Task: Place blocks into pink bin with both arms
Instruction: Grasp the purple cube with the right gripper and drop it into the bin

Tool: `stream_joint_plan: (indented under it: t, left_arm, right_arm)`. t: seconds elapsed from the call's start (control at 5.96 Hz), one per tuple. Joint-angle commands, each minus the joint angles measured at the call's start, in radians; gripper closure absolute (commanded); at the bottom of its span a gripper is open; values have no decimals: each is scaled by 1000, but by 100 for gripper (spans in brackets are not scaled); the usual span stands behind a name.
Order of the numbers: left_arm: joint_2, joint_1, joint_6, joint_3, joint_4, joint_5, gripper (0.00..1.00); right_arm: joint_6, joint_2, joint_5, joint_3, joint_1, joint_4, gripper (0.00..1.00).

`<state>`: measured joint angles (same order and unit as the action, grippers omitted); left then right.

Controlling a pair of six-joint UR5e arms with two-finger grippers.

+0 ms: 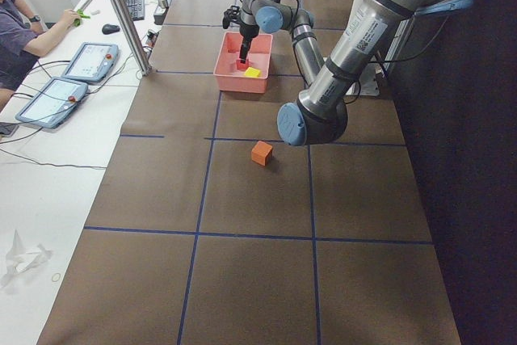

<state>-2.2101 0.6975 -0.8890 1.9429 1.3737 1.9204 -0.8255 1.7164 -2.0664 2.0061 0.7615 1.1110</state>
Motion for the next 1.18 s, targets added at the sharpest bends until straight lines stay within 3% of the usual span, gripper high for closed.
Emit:
stream_joint_plan:
  t: [0.0, 0.34, 0.5, 0.84, 1.01]
  left_arm:
    - [164, 94, 315, 74, 8, 79, 0]
    - [350, 149, 526, 137, 31, 92, 0]
    - [488, 196, 603, 139, 154, 176, 0]
    - [662, 230, 631, 127, 388, 204, 0]
    - [661, 232, 628, 125, 390, 203, 0]
  right_arm:
    - [-114, -262, -24, 70, 27, 327, 75]
    - [-232, -599, -21, 65, 13, 690, 74]
    - [-285, -709, -20, 50, 4, 770, 74]
    - [-429, -867, 52, -73, -66, 770, 69]
    - [-475, -871, 134, -78, -124, 768, 25]
